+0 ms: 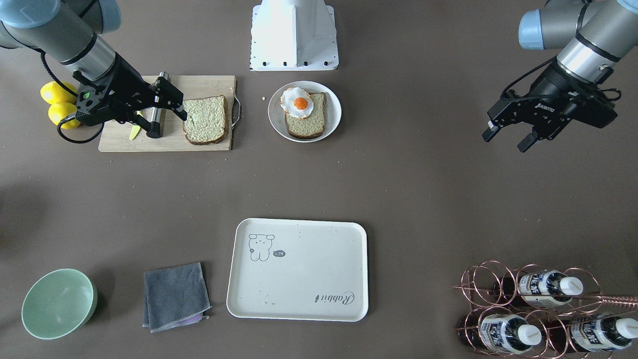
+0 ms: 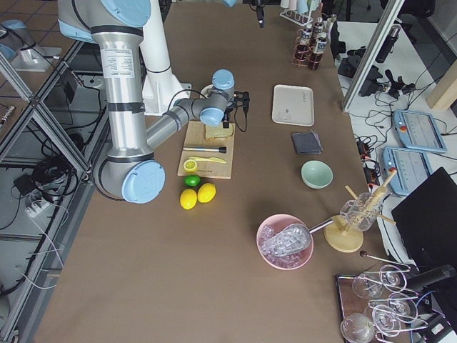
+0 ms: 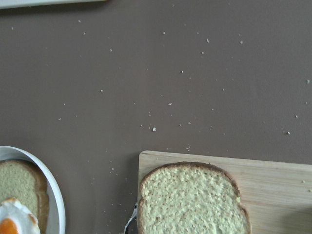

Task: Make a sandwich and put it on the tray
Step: 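Grasp the bread slice with the right gripper and lift it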

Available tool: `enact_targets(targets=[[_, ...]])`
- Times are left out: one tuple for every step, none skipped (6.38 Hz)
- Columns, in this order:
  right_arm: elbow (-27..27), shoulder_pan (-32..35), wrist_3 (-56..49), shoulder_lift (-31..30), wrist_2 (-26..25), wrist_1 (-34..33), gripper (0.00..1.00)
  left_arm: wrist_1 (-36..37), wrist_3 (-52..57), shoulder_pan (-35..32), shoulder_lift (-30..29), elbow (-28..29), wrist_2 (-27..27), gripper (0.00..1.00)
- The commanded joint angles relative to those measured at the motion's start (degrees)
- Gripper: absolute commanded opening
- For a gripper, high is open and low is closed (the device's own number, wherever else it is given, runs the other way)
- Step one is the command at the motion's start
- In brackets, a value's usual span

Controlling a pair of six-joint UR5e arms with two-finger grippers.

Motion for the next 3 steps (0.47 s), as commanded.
enact_targets(targets=[[-0.66,-3.9,0.29,-4.0,-4.94,4.57,1.0,0.0,0.0,0.08,0.07,0.24,0.02,0.98],[-1.44,-4.33,0.29,-4.01,-5.99,4.58,0.93,0.0,0.0,0.25,-0.02,0.24,0.02,0.97],[-2.67,-5.04,0.21,-4.01,-7.4,4.58,0.9,0.0,0.0,0.25,0.07,0.24,0.02,0.97]])
